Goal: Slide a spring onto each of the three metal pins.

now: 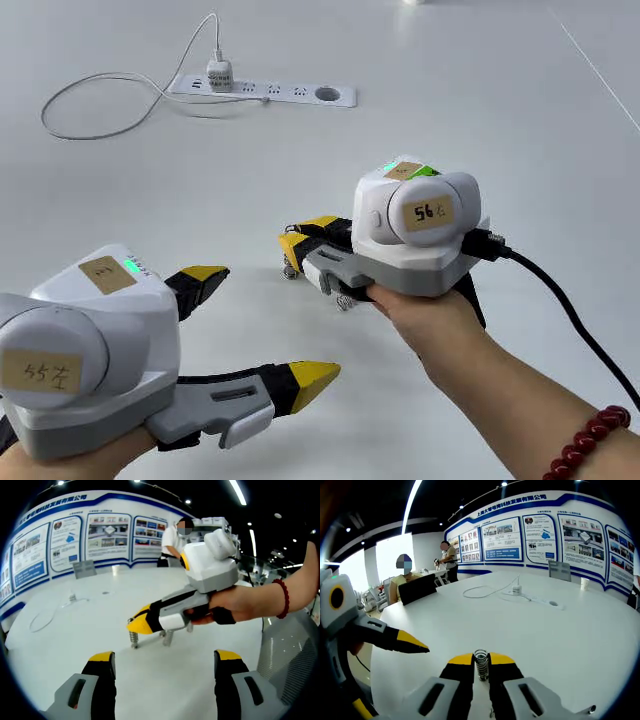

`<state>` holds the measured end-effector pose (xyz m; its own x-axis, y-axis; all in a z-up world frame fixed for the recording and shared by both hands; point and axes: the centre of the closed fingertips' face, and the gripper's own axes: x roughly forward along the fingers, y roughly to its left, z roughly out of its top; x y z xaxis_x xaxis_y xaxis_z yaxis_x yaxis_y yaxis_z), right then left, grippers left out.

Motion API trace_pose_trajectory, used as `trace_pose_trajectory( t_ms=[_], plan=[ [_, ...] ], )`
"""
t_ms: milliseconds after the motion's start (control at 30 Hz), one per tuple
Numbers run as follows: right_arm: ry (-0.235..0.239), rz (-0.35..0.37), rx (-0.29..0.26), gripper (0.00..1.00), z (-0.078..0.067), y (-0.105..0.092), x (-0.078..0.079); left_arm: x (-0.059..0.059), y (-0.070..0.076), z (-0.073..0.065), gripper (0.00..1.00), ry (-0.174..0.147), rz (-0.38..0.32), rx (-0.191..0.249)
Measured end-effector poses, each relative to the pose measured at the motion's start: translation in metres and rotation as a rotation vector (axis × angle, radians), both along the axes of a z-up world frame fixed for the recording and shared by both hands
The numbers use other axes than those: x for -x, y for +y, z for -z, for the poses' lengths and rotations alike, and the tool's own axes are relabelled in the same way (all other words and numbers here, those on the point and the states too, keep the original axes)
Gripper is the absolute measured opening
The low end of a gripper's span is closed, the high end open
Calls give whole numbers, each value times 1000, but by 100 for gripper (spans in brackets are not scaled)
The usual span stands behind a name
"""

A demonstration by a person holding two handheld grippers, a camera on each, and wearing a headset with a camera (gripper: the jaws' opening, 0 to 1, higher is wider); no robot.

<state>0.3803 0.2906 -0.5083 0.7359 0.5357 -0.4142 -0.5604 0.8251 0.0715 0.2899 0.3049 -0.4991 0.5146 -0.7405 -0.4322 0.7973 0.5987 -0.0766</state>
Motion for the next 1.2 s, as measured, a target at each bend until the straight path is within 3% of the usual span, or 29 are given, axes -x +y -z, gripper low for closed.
trace_pose_trajectory(
  t_ms=[333,800,1200],
  plan=[
    [36,16,13,11,13,0,-1,0,2,1,81,3,-3,-5],
    [52,30,3,12,14,-2,-1,0,3,2,80,3,-4,-13],
    [41,15,-27,24,-8,-3,5,0,2,2,79,4,-9,-13]
  ],
)
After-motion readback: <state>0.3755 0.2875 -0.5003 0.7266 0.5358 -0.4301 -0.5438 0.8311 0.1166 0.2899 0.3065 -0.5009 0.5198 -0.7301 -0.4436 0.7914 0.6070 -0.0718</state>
